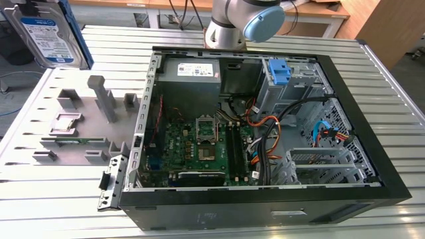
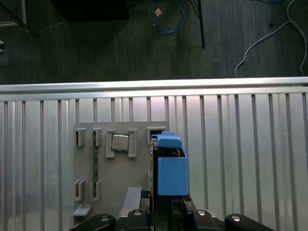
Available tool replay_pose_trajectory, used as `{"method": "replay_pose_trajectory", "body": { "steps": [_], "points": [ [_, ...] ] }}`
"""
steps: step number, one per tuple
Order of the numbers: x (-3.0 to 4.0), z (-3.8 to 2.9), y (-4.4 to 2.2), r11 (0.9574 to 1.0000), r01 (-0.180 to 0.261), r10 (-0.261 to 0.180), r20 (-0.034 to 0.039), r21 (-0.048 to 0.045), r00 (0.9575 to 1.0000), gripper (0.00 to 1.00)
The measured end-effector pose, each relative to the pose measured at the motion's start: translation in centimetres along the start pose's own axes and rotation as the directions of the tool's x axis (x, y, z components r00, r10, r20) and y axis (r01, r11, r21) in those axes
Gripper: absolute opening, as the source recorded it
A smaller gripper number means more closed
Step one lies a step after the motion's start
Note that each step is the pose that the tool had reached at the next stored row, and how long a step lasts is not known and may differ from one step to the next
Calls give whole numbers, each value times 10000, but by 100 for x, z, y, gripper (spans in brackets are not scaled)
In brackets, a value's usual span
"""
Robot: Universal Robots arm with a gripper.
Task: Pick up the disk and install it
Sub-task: 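Pick up the disk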
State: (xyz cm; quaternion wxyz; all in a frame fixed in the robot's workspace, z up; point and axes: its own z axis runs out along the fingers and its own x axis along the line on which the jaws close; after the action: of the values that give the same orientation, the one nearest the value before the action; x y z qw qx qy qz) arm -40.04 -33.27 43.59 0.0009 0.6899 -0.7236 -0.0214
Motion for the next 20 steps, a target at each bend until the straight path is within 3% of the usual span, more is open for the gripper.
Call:
{"method": "replay_pose_trajectory", "body": {
  "steps": [12, 20],
  "points": [
    [-1, -26, 1, 10000, 0, 0, -1, -1, 10000, 35],
    [-2, -83, 3, 10000, 0, 0, 0, -1, 10000, 35]
  ]
}}
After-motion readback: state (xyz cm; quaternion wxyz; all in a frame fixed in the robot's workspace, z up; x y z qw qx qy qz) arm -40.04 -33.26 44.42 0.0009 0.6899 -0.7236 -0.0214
